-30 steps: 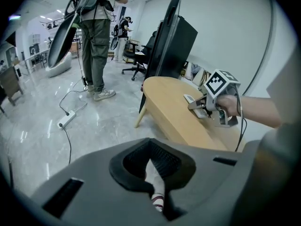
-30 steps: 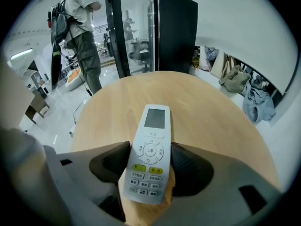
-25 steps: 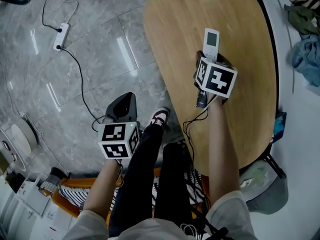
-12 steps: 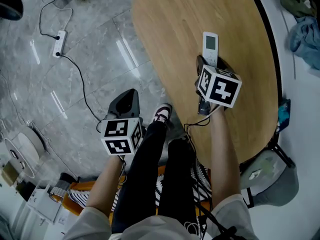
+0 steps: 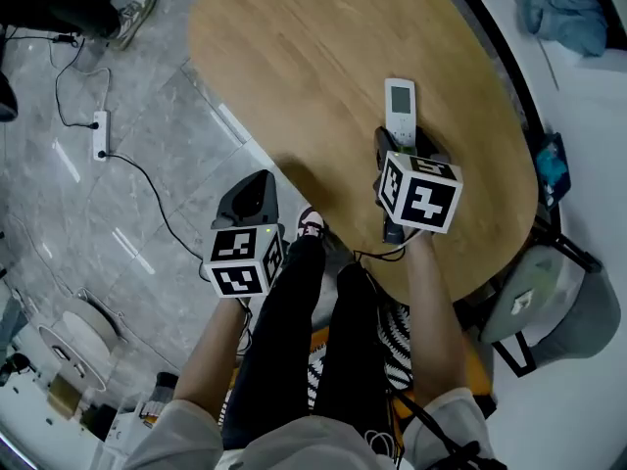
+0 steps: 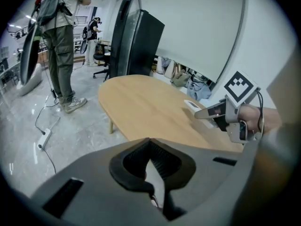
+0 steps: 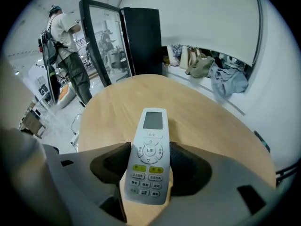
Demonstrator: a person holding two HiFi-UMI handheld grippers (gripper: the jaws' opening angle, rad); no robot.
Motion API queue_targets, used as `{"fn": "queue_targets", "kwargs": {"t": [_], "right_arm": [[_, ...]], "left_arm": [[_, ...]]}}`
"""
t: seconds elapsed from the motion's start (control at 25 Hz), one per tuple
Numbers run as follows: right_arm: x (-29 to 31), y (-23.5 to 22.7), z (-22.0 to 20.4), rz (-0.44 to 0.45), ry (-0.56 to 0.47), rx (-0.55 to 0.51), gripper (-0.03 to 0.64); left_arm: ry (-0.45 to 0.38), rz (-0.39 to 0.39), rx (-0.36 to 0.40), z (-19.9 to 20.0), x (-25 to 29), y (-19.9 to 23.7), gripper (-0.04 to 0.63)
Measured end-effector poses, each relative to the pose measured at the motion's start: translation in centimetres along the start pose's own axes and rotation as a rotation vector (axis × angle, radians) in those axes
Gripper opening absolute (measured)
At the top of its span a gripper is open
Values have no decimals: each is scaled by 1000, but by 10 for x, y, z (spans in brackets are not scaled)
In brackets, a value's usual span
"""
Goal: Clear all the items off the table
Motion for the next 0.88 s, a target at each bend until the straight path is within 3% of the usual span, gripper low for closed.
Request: {"fn": "queue_targets", "kwargs": {"t": [0.48,0.72,0.88], "right_arm": [[-84,-73,-69,-96,-77,230,272],[-122,-101,-105,-152,-104,300,272],[-143,-121,-136,-197,-126,370,272]], "left_arm": [[8,-154,224,12,1,-101,0],[17,-217,273,9,-2,-153,0],[23,-287,368,1,-1,-191,0]]}}
Point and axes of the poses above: the fingertips, and each gripper's own axes: x forward along the fingers, y to its left, z out of its top, the point moved 8 cm from there along -x, backward along the fingers, and after that the axes turned 9 degrees about z, right-handed, at the moved point
